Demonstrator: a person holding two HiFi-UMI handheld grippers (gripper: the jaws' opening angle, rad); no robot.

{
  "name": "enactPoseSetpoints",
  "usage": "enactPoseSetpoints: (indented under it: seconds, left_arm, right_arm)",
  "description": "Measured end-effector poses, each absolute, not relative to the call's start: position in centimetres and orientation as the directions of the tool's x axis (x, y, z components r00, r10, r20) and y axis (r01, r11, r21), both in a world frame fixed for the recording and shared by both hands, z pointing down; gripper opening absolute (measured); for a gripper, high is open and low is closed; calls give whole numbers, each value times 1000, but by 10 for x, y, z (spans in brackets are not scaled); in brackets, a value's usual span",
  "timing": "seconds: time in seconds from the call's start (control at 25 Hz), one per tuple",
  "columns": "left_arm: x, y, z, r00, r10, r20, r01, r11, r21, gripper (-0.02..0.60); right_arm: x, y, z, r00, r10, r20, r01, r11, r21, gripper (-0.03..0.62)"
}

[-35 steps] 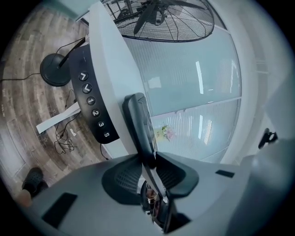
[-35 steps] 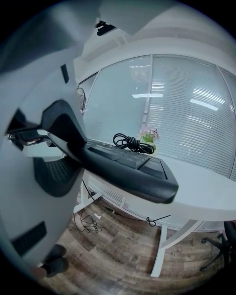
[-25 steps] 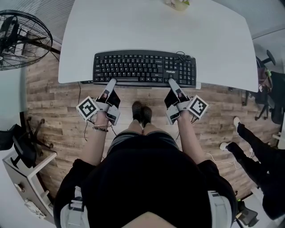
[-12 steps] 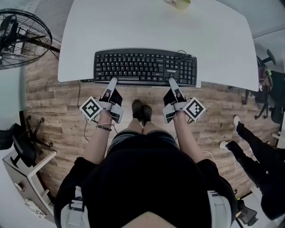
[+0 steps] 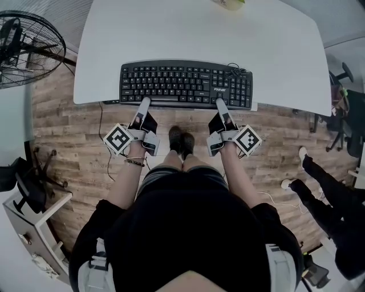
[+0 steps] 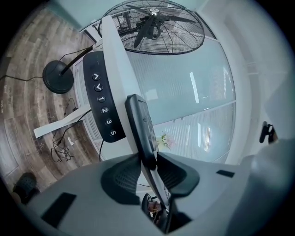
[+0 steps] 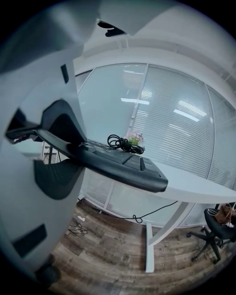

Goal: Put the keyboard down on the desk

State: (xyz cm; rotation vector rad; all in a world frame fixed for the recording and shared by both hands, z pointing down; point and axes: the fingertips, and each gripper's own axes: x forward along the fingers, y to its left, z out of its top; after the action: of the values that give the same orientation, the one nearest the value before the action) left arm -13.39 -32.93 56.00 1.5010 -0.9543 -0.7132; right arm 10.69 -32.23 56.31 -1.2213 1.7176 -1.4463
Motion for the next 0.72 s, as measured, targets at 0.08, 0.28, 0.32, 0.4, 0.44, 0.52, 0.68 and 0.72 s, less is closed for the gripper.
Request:
enactPoseSetpoints:
  seconds: [0.08,0.28,0.32,0.4,0.44,0.52,0.68,0.72]
  left_arm:
    - [-133,-329,559,479,-874,85,-182,-4,983,127]
    - [-136,-326,568,487,-855,178,-313,19,950,226]
    - [-138,-325,571,487,-850,202,-350,22,937,236]
    - [-136,-325,570,491,-844,217,-378,17,926,238]
    - [-134,-325,569,497,-840,218,-384,12,923,239]
    - [-129,-324,566,511,-830,223,-397,3,918,244]
    - [-118,-317,559,543,-801,253,-438,-14,899,253]
    - [-114,-315,557,553,-792,261,-445,-15,896,256]
  right_arm:
    - [108,-322,563,-407,-903,136,-291,-13,-957,103]
    - [102,-322,561,-421,-892,163,-340,-11,-940,180]
    - [99,-322,559,-425,-891,160,-336,-9,-942,182]
    - [93,-322,557,-435,-887,155,-329,-3,-944,190]
    - [91,-321,557,-440,-884,159,-334,-3,-943,196]
    - [87,-317,559,-445,-877,181,-333,-25,-942,198]
    - [82,-312,557,-455,-864,215,-366,-38,-930,234]
    - [82,-312,556,-459,-861,220,-372,-39,-927,242]
